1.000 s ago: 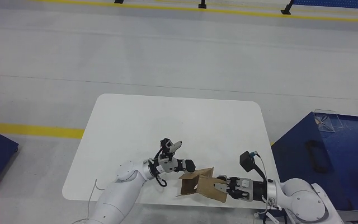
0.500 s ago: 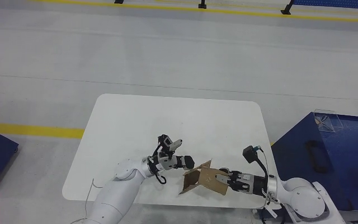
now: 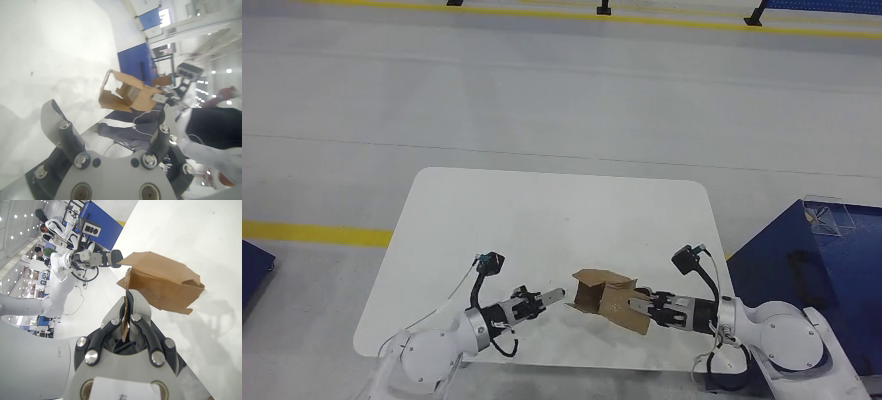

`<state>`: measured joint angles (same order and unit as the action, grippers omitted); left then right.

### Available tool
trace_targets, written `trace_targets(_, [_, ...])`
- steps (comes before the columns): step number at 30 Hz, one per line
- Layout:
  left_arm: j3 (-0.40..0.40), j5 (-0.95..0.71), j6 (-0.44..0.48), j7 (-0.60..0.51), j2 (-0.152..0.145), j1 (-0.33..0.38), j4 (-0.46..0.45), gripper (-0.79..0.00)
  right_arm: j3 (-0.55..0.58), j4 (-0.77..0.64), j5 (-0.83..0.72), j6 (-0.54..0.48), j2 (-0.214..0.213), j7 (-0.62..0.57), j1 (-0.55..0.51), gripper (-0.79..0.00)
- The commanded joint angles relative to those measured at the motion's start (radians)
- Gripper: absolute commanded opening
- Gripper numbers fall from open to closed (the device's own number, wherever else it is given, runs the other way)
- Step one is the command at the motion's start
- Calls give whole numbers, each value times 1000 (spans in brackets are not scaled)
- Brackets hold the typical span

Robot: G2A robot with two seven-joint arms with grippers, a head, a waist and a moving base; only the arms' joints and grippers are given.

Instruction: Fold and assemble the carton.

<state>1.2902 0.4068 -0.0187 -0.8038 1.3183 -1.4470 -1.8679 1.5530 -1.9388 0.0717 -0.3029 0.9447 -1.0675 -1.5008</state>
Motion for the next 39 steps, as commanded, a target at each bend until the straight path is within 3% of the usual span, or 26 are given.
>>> trace_targets(1, [-41,118,-36,14,-1,0,0,0,-12,-1,-2,5,-1,-9,7,-785])
trace_targets(7, [-109,208,-107,79,3,16,21,0,-51,2,-7,0,-5,-72,41,-785])
trace_targets(16, [-153,228,-102,16,-1,36,36,-6,-104,7,-30,1,-7,-98,64,-785])
trace_targets(19, [-162,228,-105,16,-2,45,45,-83,-116,9,-45,-4,-8,-105,68,-785])
trace_targets(22, [-170,221,-101,13,-2,55,57,-95,-122,11,-62,-6,-10,-115,72,-785])
trace_targets(24, [-177,217,-101,-2,-3,63,69,-179,-123,11,-65,-5,-11,-117,75,-785])
trace_targets(25, [-178,214,-101,-7,-3,67,72,-320,-124,11,-66,-5,-12,-116,75,-785])
trace_targets(27, [-180,207,-98,-18,-4,71,75,-785,-126,13,-67,-4,-13,-113,77,-785])
trace_targets(39, [-196,209,-140,-43,-9,93,93,-785,-126,8,-69,-1,-21,-103,70,-785])
